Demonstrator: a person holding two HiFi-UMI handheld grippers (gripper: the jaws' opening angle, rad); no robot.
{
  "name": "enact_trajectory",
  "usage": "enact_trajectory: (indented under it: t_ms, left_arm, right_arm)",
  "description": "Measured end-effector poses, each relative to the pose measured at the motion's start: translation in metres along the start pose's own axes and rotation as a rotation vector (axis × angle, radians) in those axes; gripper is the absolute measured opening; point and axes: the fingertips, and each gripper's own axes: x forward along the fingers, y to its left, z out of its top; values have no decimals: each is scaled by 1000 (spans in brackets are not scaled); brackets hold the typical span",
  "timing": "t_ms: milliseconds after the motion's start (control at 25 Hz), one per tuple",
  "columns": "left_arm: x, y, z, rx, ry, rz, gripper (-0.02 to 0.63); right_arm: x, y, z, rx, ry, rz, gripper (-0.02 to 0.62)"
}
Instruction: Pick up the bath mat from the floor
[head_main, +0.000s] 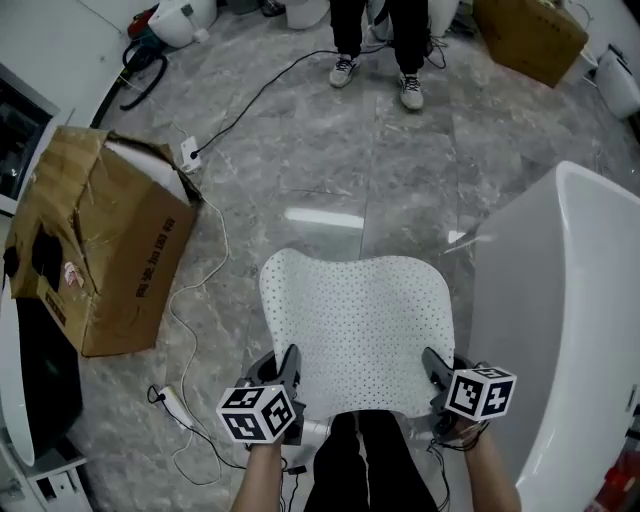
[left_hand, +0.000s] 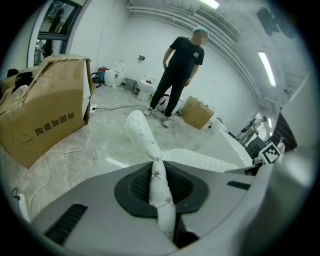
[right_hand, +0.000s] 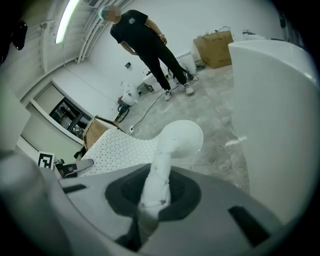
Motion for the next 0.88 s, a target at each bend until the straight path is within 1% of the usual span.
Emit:
enact_trajectory:
  t_ms: [120, 280, 560, 680, 880]
  left_arm:
    - [-41, -21, 30, 7, -10, -8, 23]
    - [-90, -56, 62, 5, -25, -42, 23]
    - [-148, -101, 117, 63, -90, -87, 23]
    - [-166, -117, 136, 77, -124, -93, 23]
    - [-188, -134, 164, 105, -180, -95, 23]
  right_arm:
    - [-40, 31, 18, -21, -7, 6, 31]
    - [-93, 67, 41, -41, -24, 23, 31]
    - [-156, 122, 80, -130, -100, 63, 31]
    - [-182, 135, 93, -130, -143, 83, 31]
    - [-215, 142, 117, -133, -214, 92, 31]
